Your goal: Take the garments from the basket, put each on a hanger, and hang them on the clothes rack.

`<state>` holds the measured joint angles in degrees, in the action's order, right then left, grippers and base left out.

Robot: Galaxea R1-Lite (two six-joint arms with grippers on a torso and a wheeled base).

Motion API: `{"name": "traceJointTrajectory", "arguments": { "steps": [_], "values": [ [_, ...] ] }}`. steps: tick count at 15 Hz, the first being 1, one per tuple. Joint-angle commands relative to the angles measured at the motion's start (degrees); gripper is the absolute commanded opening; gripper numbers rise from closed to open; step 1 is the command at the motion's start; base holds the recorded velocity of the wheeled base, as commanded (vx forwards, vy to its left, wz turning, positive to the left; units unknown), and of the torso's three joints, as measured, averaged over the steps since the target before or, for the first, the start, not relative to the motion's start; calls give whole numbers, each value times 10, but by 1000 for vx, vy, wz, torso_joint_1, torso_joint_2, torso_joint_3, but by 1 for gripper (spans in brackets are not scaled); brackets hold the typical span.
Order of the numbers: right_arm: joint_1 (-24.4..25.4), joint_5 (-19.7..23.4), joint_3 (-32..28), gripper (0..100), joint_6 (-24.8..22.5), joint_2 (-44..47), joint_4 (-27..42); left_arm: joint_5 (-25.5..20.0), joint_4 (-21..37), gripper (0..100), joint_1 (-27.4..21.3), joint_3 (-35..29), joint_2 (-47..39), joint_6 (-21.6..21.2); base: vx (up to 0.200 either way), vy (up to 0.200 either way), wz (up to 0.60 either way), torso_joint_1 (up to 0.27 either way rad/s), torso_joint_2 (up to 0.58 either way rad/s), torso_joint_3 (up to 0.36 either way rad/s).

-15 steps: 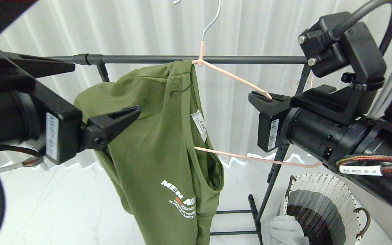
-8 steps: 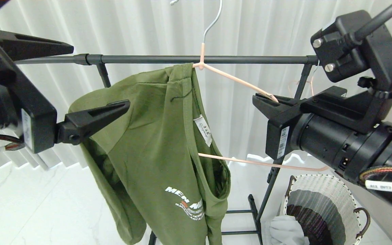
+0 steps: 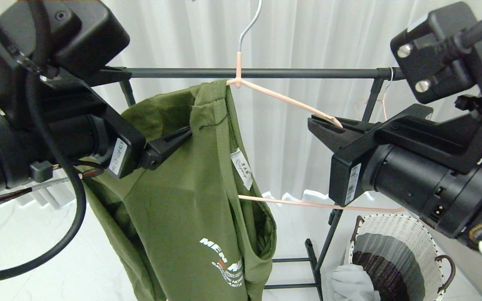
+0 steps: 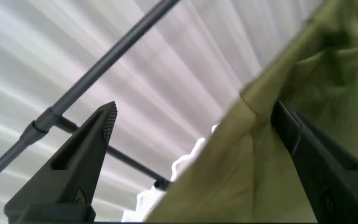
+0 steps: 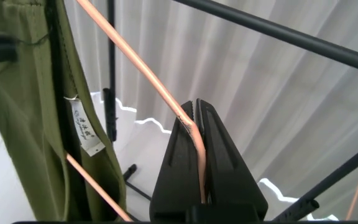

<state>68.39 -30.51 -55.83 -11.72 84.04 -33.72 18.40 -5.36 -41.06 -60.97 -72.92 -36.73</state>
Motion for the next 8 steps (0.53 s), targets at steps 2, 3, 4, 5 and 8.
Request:
{"name": "traceJointTrajectory", "arguments": {
  "steps": [2,3,4,5,8],
  "values": [
    [10,0,1,0,-4,1,0,-5,0,100,9,2,-8,-4,0,0,0,0,0,0],
    [12,3,1,0,-6,1,0,-13,0,100,9,3,-7,-4,0,0,0,0,0,0],
    [13,9,5,0,-7,1,0,-25,0,100,10,6,-7,-4,0,0,0,0,0,0],
    [14,15,9,0,-15,0,0,-31,0,100,10,8,-7,-4,0,0,0,0,0,0],
    [15,21,13,0,-23,0,0,-32,0,0,10,16,-6,-4,0,0,0,0,0,0]
  ]
}}
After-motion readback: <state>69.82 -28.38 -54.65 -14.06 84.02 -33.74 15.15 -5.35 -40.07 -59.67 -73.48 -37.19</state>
